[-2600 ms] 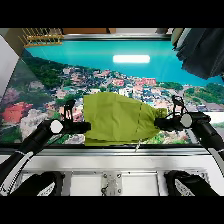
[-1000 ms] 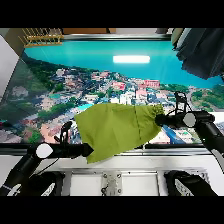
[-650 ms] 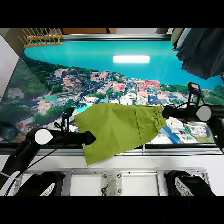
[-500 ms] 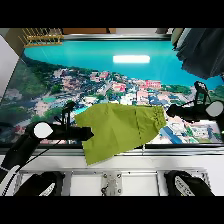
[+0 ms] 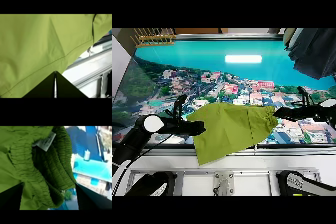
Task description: Fold the clothes and pants, and hang the long-sleeved shirts on hangers.
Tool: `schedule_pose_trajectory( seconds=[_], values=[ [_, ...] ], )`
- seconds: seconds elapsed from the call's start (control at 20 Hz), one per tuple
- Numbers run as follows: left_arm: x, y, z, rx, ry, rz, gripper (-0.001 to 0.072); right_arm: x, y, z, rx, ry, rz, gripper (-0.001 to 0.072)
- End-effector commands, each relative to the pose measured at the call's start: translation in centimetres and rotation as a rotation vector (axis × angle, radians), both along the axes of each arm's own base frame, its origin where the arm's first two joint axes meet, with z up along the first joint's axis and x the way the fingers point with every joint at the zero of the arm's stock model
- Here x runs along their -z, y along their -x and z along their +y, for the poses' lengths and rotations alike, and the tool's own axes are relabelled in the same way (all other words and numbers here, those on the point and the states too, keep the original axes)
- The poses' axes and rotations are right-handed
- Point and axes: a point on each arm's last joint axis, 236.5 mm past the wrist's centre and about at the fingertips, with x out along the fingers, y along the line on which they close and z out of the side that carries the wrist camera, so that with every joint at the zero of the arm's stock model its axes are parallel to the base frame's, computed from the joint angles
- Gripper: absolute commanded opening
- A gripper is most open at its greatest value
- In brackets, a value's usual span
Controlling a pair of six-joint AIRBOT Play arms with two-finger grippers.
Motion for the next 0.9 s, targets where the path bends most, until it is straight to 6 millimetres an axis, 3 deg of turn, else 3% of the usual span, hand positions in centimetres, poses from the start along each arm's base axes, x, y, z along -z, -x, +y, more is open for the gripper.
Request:
schedule_pose_trajectory(
  seconds=[0.0, 0.35, 0.85],
  values=[
    [-0.1, 0.0, 0.0, -0.03, 0.006, 0.024, 0.0007, 2.0, -0.9, 0.4, -0.086, -0.07, 0.025, 0.072],
    [-0.1, 0.0, 0.0, -0.048, 0.009, 0.036, 0.0007, 4.4, -1.8, 2.0, -0.128, -0.218, 0.14, 0.072],
    [-0.2, -0.6, 0.0, -0.062, 0.015, 0.014, 0.0007, 4.8, -0.1, 9.7, -0.344, -0.219, 0.187, 0.072]
  ],
)
